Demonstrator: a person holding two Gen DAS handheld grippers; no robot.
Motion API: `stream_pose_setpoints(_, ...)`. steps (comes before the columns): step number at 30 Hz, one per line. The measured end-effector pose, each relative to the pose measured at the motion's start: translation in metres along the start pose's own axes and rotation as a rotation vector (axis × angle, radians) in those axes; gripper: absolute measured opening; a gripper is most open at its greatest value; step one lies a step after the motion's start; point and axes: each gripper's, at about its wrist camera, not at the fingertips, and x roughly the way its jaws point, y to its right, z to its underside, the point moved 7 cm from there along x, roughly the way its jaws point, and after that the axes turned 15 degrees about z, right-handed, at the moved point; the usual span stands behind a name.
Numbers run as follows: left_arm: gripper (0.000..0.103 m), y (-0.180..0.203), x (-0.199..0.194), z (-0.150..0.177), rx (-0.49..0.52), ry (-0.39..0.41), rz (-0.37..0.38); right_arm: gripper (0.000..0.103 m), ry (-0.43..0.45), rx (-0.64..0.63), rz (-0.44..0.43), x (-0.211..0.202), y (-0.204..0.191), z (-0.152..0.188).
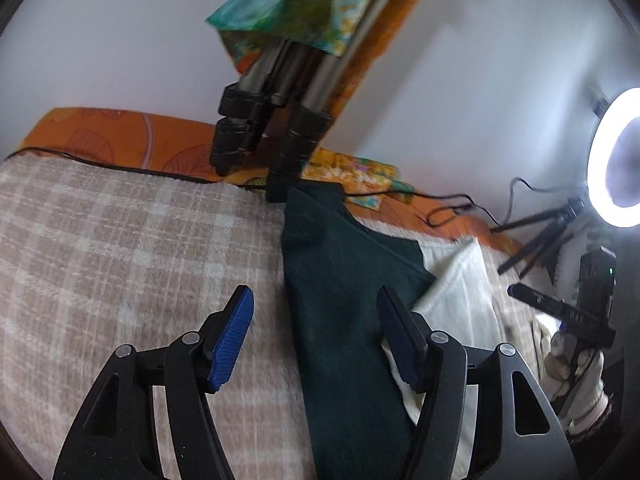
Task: Fold small clothes
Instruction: 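Move both tools to the collar end of the folded shirt, then grasp the green collar edge with the left tool while the right tool grasps the white edge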
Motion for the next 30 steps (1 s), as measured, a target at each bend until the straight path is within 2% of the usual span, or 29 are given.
stream_pose_setpoints(7,0.064,-0.014,0.021,-0.016,-0.023,-0.003,-0.004,0.052,-0.015,-0.051,-0.011,0.027,-0.018,-0.015)
stream_pose_setpoints(19,0.064,-0.006,0.046,-0.033,0.03,0.0,-0.025,0.05,-0.01,-0.089,0.012,0.06,-0.03,-0.034)
stream_pose_setpoints(23,0.063,0.001,0.057,-0.035,0.059,-0.003,-0.025,0.039,0.001,-0.092,0.028,0.064,-0.032,-0.038)
stream_pose_setpoints(26,0.06,0.004,0.062,-0.035,0.067,0.001,-0.022,0.033,0.005,-0.092,0.028,0.064,-0.032,-0.038)
stream_pose_setpoints(30,0.031,0.009,0.072,-0.035,0.067,0.008,-0.018,0.027,0.005,-0.068,0.03,0.066,-0.033,-0.042)
